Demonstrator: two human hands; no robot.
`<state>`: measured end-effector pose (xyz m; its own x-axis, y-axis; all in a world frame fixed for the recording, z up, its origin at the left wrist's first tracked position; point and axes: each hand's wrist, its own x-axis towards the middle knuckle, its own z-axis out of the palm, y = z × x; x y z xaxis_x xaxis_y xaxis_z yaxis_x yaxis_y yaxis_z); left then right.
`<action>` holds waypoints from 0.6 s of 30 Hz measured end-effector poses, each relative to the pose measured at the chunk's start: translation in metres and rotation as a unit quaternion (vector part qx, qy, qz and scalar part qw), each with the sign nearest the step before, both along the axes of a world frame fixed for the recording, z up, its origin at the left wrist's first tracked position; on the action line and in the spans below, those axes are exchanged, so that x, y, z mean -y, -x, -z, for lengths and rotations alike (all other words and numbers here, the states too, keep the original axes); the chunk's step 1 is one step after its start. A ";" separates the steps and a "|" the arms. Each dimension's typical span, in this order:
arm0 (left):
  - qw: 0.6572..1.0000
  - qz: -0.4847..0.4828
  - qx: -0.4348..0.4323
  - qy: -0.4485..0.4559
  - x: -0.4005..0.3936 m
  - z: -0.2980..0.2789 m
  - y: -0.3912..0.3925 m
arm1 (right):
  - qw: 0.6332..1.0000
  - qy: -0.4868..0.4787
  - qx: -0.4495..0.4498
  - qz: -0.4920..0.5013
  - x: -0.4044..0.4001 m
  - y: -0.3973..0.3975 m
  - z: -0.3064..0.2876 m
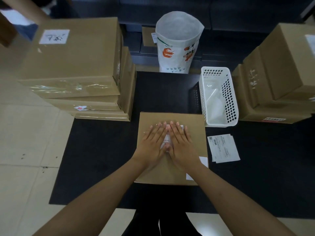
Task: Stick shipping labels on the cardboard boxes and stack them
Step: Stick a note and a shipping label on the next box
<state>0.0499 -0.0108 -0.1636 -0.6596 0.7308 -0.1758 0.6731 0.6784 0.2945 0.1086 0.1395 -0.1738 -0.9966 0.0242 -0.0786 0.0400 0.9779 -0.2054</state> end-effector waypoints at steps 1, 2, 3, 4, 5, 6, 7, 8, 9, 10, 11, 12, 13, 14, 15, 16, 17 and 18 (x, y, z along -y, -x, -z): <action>1.000 -0.005 -0.010 0.001 0.000 0.001 -0.002 | 1.000 -0.006 -0.005 0.000 0.001 -0.001 -0.001; 1.000 -0.012 -0.024 0.007 0.000 0.002 -0.004 | 1.000 -0.014 -0.007 0.005 0.003 -0.002 -0.001; 0.999 -0.026 -0.035 0.012 0.000 0.002 -0.006 | 1.000 -0.022 -0.011 0.016 0.004 -0.004 -0.002; 0.997 -0.054 -0.044 0.015 0.001 0.003 -0.007 | 0.999 -0.024 -0.013 0.041 0.005 -0.006 -0.002; 0.994 -0.095 -0.052 0.015 0.003 0.003 -0.008 | 0.996 -0.023 -0.015 0.080 0.006 -0.008 -0.002; 0.988 -0.140 -0.057 0.016 0.004 0.004 -0.010 | 0.992 -0.022 -0.014 0.124 0.007 -0.011 -0.002; 0.982 -0.176 -0.059 0.020 0.003 0.004 -0.012 | 0.986 -0.024 -0.011 0.163 0.008 -0.013 -0.002; 0.978 -0.198 -0.065 0.022 0.001 0.005 -0.014 | 0.981 -0.023 -0.005 0.191 0.009 -0.015 -0.002; 0.975 -0.211 -0.067 0.019 0.000 0.005 -0.015 | 0.978 -0.020 0.003 0.206 0.009 -0.016 -0.001; 0.973 -0.218 -0.070 0.013 -0.001 0.005 -0.016 | 0.977 -0.017 0.006 0.212 0.009 -0.016 -0.001; 0.973 -0.218 -0.071 0.008 -0.001 0.006 -0.015 | 0.977 -0.016 0.006 0.211 0.010 -0.015 -0.002; 0.975 -0.212 -0.070 0.002 0.001 0.006 -0.014 | 0.978 -0.016 0.003 0.210 0.010 -0.014 -0.002; 0.978 -0.198 -0.066 -0.006 0.003 0.005 -0.012 | 0.978 -0.013 -0.002 0.210 0.010 -0.014 -0.004; 0.984 -0.169 -0.057 -0.014 0.005 0.002 -0.011 | 0.980 -0.007 -0.010 0.200 0.009 -0.015 -0.005; 0.991 -0.121 -0.049 -0.019 0.006 0.000 -0.013 | 0.986 0.003 -0.021 0.164 0.007 -0.018 -0.006; 0.997 -0.059 -0.046 -0.020 0.007 -0.003 -0.016 | 0.995 0.012 -0.030 0.097 0.006 -0.022 -0.005; 0.999 0.001 -0.040 -0.013 0.008 -0.004 -0.020 | 0.999 0.013 -0.035 0.014 0.005 -0.026 -0.003; 0.999 0.044 -0.022 0.007 0.009 -0.005 -0.025 | 0.998 0.005 -0.034 -0.054 0.004 -0.029 0.000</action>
<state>0.0751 -0.0201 -0.1589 -0.5997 0.7842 -0.1592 0.7427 0.6196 0.2539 0.1378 0.1356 -0.1737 -0.9963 -0.0848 -0.0112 -0.0804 0.9734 -0.2146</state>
